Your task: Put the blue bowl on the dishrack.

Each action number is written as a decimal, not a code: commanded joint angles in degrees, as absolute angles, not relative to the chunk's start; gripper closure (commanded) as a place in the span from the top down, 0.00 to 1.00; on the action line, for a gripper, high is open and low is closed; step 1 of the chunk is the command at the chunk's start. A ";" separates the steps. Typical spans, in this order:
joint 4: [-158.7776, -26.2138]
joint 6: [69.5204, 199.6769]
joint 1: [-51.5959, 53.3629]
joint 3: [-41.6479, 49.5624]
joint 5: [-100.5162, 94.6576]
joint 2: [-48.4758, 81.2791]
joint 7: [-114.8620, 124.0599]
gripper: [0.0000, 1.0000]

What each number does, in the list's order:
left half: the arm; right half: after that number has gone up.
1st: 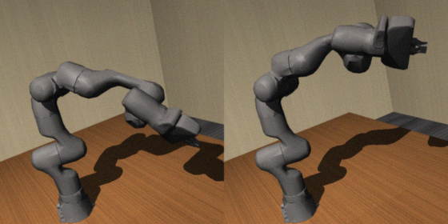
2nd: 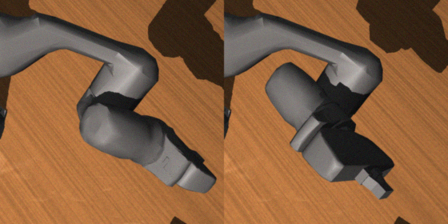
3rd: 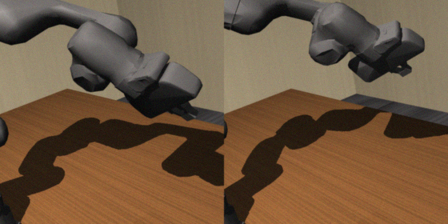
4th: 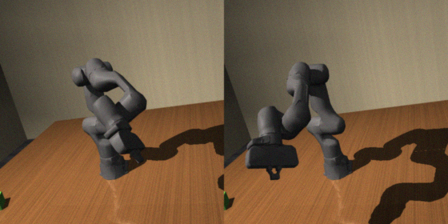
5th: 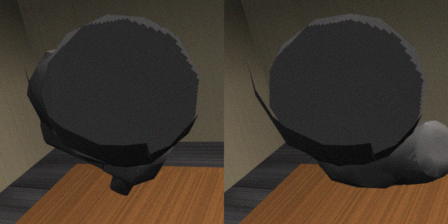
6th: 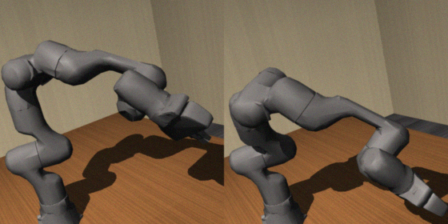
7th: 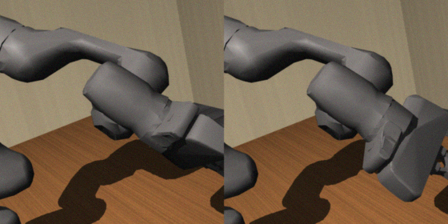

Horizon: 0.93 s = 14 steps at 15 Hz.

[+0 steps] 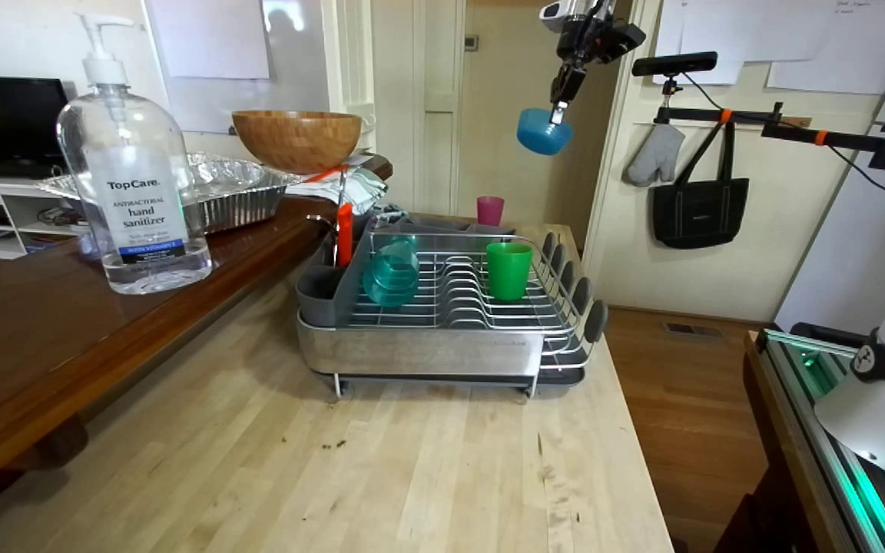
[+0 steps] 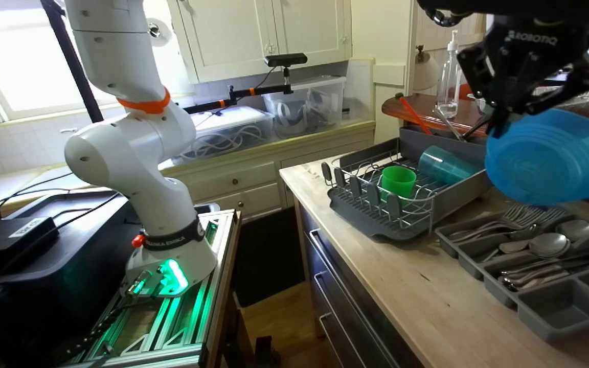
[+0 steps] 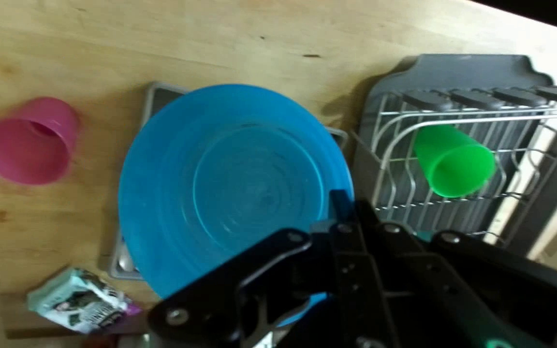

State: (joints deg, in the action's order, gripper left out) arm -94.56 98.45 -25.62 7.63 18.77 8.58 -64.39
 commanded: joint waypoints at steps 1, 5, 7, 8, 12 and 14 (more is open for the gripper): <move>-95.93 91.47 -23.03 8.99 25.08 6.81 -70.50 0.01; -93.35 83.17 -20.96 8.88 28.61 9.06 -76.53 0.01; -92.63 78.89 -20.89 9.37 27.02 10.34 -81.57 0.01; -94.17 82.94 -19.87 9.52 26.76 8.52 -77.10 0.01; -94.08 82.55 -19.59 9.99 26.73 8.82 -77.63 0.03; -94.05 82.55 -19.55 10.04 26.73 8.76 -77.62 0.01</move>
